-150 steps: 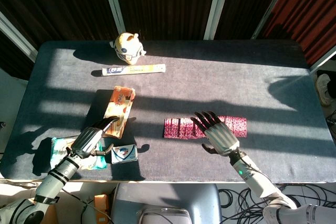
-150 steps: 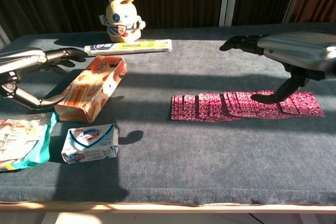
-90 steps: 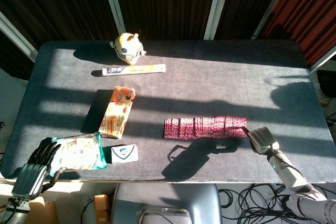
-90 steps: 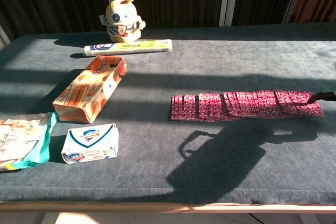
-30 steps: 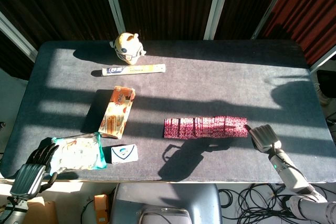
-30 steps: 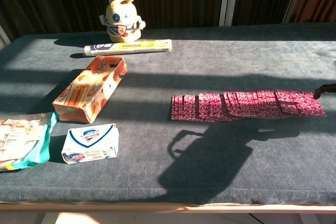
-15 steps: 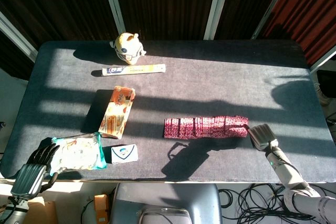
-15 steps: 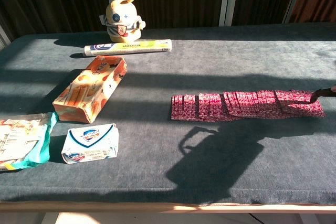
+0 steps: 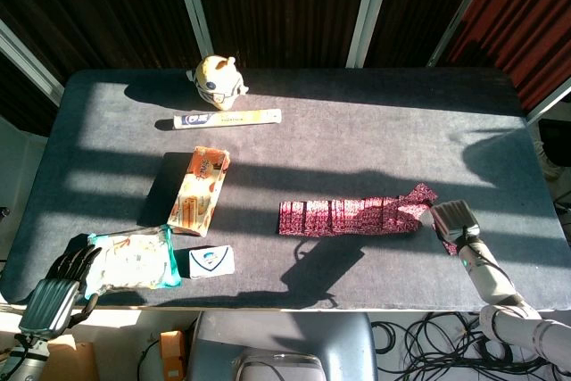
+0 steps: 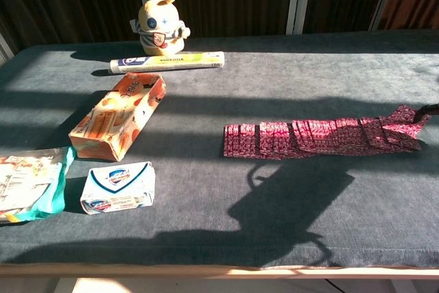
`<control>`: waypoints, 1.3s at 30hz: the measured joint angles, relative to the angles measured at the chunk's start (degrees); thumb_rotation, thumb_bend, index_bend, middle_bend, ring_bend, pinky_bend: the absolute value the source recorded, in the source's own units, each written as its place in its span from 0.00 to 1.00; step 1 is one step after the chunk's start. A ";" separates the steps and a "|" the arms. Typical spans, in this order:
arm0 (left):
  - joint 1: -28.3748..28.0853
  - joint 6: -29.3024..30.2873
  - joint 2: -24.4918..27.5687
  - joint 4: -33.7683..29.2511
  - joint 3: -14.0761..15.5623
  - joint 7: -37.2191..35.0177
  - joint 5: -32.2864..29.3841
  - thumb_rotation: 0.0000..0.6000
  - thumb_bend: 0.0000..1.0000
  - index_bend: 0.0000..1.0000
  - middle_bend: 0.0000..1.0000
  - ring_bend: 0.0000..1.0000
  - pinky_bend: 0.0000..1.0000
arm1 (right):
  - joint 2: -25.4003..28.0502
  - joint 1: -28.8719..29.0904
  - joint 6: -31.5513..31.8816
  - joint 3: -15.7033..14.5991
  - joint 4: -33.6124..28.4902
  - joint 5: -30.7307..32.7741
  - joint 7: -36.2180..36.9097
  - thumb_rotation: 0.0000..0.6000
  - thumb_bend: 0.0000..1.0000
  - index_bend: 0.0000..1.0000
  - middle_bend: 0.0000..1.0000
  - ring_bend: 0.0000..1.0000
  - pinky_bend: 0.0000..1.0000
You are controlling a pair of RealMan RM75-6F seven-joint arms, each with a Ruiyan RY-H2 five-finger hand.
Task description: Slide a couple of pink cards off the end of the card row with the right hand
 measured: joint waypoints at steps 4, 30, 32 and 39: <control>-0.09 -0.34 0.05 -0.27 -0.15 0.42 -0.43 1.00 0.43 0.00 0.06 0.06 0.12 | -0.94 0.47 -0.95 0.59 3.91 2.57 -0.01 1.00 0.78 0.22 0.96 0.96 0.97; 2.07 7.43 1.21 -2.48 -3.05 0.99 -0.56 1.00 0.42 0.00 0.00 0.00 0.07 | 11.50 -17.46 41.04 -2.53 -12.77 -23.95 18.26 1.00 0.31 0.00 0.00 0.00 0.18; 2.43 8.51 0.83 -2.08 -3.04 1.06 -0.13 1.00 0.42 0.00 0.00 0.00 0.05 | 12.04 -21.11 48.01 -3.56 -14.36 -27.66 19.17 1.00 0.30 0.00 0.00 0.00 0.13; 3.24 9.96 0.01 1.06 -1.56 -1.18 3.42 1.00 0.41 0.00 0.00 0.00 0.03 | 10.81 -31.36 60.01 -5.70 -15.14 -36.18 20.73 1.00 0.26 0.00 0.00 0.00 0.04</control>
